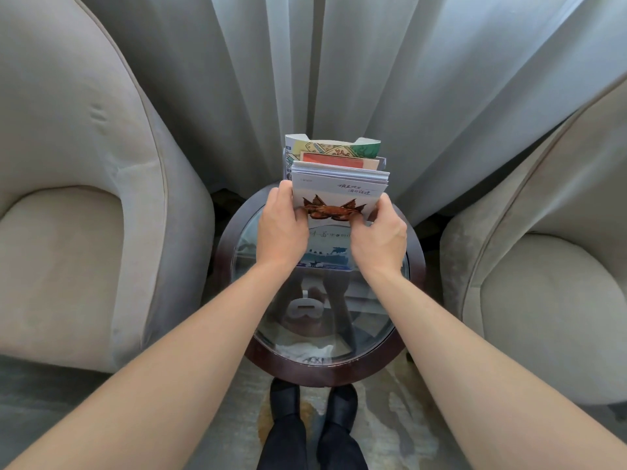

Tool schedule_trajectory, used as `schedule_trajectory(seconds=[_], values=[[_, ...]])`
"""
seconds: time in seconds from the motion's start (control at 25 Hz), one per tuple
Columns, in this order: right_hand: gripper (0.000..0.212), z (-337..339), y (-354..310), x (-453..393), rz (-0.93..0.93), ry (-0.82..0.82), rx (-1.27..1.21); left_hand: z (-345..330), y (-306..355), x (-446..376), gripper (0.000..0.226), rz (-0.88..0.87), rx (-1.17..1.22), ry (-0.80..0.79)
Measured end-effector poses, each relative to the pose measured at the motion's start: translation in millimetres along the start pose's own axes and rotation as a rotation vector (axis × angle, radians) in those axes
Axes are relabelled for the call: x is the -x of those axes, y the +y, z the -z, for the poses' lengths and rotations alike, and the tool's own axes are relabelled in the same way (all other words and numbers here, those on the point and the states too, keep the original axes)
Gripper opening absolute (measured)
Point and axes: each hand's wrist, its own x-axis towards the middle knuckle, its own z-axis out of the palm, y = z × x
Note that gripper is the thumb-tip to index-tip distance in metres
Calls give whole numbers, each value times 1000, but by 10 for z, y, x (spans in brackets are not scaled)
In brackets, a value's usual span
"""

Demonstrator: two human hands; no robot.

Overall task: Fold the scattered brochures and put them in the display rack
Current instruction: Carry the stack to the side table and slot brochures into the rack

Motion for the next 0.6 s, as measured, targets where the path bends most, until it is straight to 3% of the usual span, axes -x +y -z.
schedule_trajectory(seconds=[0.16,0.44,0.6], values=[[26,-96,177,53,-44,-43,32,-130,-161,76,18,1,-28,-28],[16,-257,429,48,-79,-72,35,-281,-393,162,21,13,-46,-48],[24,-320,495,67,-78,-72,9,-329,-424,194,25,56,-36,-55]])
